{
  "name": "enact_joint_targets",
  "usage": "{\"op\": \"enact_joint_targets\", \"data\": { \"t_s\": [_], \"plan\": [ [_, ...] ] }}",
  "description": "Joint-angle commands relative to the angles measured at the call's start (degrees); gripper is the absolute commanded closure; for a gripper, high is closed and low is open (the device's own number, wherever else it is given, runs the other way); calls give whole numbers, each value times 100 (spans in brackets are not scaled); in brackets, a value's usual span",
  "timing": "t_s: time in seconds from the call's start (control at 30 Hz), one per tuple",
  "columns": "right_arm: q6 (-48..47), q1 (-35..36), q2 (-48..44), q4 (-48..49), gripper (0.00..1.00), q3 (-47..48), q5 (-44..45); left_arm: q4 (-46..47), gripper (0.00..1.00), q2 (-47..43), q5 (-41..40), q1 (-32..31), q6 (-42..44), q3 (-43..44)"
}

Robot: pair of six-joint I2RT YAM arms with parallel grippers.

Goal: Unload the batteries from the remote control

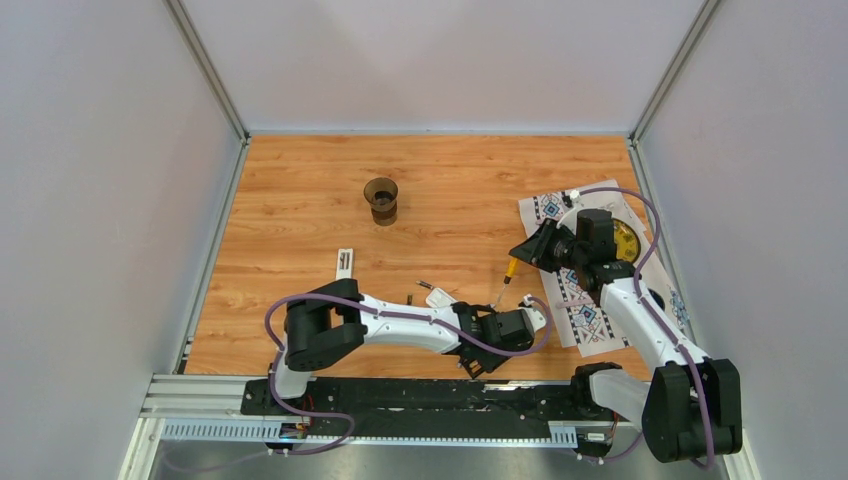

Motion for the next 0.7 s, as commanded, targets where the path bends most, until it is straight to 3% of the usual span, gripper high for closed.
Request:
{"op": "enact_joint_targets", "data": {
  "t_s": [0.0, 0.37, 0.67],
  "plan": [
    [-68, -52, -18, 89, 100, 64, 11, -23, 78, -481, -116, -26, 154, 98],
    [-50, -96, -9, 98, 100, 117, 11, 249, 78, -1720, -221, 97, 128, -340],
    [20, -96, 87, 230, 100, 82, -77, 592, 80, -2617, -520, 255, -724, -1895]
  ]
}}
